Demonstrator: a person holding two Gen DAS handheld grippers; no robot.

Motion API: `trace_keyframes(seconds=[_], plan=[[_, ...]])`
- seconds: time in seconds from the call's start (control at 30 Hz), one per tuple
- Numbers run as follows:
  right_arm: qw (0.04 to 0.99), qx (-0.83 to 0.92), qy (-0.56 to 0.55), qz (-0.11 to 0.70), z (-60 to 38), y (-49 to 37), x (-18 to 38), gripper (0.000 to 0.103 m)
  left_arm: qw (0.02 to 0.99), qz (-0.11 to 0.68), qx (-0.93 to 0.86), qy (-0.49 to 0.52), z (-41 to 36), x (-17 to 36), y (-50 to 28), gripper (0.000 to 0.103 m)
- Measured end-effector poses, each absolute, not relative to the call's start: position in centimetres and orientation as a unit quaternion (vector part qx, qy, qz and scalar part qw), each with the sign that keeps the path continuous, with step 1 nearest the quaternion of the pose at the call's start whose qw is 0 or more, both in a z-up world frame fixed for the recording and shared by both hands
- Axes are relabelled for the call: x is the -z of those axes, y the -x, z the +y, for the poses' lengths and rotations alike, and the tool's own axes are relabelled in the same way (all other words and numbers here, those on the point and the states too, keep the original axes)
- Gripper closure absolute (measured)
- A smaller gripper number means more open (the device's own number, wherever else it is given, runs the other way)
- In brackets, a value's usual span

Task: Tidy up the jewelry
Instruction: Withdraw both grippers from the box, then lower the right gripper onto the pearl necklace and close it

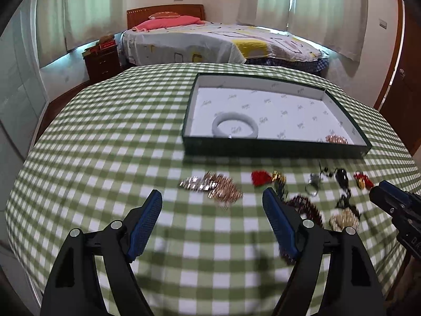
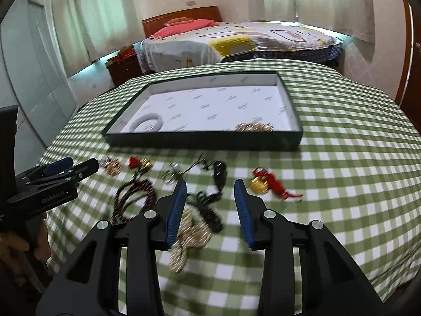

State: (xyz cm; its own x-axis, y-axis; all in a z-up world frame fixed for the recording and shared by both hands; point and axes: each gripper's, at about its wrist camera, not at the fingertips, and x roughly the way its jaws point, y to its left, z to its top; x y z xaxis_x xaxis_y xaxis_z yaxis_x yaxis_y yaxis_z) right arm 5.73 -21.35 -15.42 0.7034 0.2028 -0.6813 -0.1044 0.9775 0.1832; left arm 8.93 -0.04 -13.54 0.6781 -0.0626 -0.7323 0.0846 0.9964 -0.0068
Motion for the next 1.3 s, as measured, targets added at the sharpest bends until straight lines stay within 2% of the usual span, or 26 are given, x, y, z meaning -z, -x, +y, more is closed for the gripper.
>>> trace_keyframes(seconds=[0.6,0.83,1.17,1.3], plan=[[0.905,-0.107,-0.027,0.410,-17.9,-5.7,18.0,0.068,0.913,0.408,0.032,-0.005,1.3,14.5,-7.0,0.027],[0.907,-0.104,0.010,0.409,-17.3,-5.8,18.2,0.084,0.909,0.415,0.033,-0.007,1.0,15.0,-7.3,0.027],[0.902,-0.113,0.004,0.417,-17.2,-6.5,18.3,0.084,0.907,0.420,0.032,-0.006,1.0,15.4,-7.7,0.027],[0.903,-0.113,-0.003,0.414,-17.6,-6.3,18.1,0.089,0.906,0.422,0.036,-0.007,0.8,15.5,-7.8,0.027]])
